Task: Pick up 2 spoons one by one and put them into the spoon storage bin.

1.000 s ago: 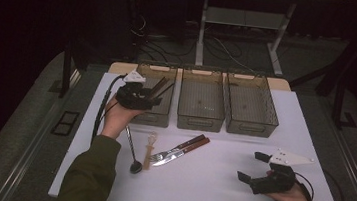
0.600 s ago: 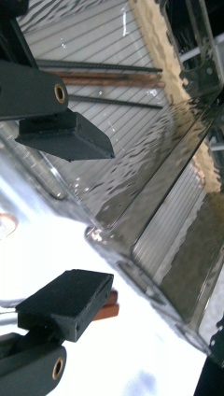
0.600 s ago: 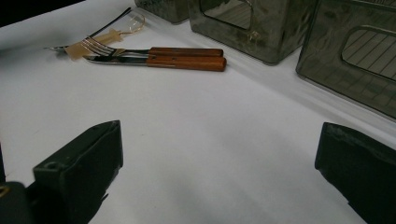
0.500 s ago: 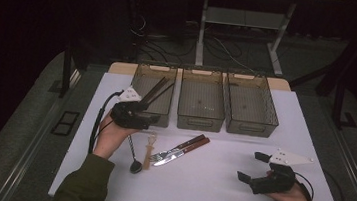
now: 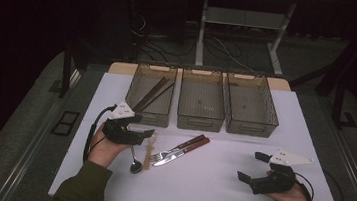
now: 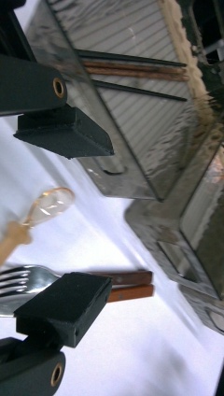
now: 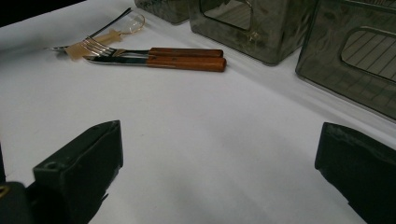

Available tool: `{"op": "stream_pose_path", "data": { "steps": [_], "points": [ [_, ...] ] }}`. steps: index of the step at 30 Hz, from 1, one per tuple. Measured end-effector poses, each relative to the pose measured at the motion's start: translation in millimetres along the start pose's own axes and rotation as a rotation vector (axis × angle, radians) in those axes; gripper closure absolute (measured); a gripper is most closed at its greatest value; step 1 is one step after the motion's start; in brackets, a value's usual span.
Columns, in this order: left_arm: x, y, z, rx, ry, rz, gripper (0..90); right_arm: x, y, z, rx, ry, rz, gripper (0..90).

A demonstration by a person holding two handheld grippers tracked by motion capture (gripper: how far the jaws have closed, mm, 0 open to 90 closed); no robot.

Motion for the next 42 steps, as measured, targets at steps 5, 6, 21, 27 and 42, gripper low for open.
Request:
{"op": "stream_pose_path", "data": {
  "steps": [5,6,21,27,42],
  "points": [
    [-6.8,-1.1,-13.9,0.011,0.013,0.007,32.3,0.0,0.1,-0.4,-0.001,0.002,-0.003,1.2],
    [-8.5,-1.0,-16.8,0.016,0.017,0.006,33.4,-0.2,0.2,-0.5,-0.003,0.002,-0.003,1.2],
    [5.2,15.6,-56.9,0.104,0.179,0.033,80.0,0.0,-0.1,-1.0,-0.004,0.006,-0.003,1.2],
    [17.5,30.0,-64.1,0.134,0.234,0.076,89.4,-0.1,-0.4,-1.0,-0.003,0.005,-0.003,1.2],
    [36.1,50.4,-69.5,0.155,0.302,0.132,89.7,-0.1,-0.8,-1.0,0.001,0.006,-0.003,1.2]
  ]
}}
Point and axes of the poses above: each handheld gripper's, and its own axes: x roughly forward along the jaws, z roughly out of its top, y roughly to its left, the point moved 10 cm from there along x, roughly forward along the jaws, and after that the axes turned 13 degrees about z, right-handed, at the moved point
